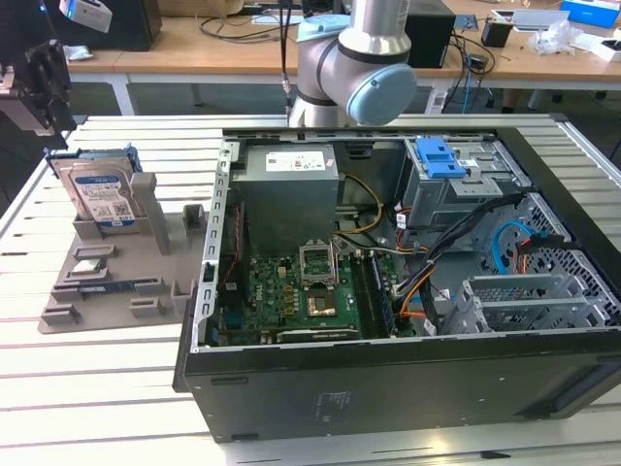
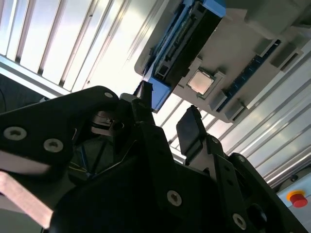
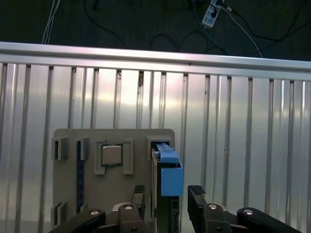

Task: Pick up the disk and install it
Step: 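Pick up the disk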

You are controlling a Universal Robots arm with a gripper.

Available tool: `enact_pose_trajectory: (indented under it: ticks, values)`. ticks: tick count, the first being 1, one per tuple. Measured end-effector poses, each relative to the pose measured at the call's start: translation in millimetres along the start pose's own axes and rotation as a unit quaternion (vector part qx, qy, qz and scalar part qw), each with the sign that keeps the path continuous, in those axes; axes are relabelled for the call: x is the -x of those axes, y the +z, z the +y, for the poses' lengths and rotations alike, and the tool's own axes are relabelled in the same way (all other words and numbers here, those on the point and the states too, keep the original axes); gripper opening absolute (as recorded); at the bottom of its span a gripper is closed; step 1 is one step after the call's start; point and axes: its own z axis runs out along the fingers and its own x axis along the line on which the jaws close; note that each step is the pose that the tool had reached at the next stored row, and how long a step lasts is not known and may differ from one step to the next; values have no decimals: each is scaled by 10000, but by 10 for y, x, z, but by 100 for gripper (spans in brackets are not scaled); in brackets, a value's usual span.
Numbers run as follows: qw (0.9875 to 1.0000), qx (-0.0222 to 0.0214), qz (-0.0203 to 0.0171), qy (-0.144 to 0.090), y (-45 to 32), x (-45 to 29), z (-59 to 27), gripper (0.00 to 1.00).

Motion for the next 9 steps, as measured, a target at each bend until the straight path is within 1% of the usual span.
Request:
enact_pose_trajectory:
  ticks: [2,4,9]
  values:
    - [10000,0,0,0,20,33,-3,48]
    - [10000,0,0,0,56,73,-6,48]
    - [10000,0,2,-4,136,70,-10,48]
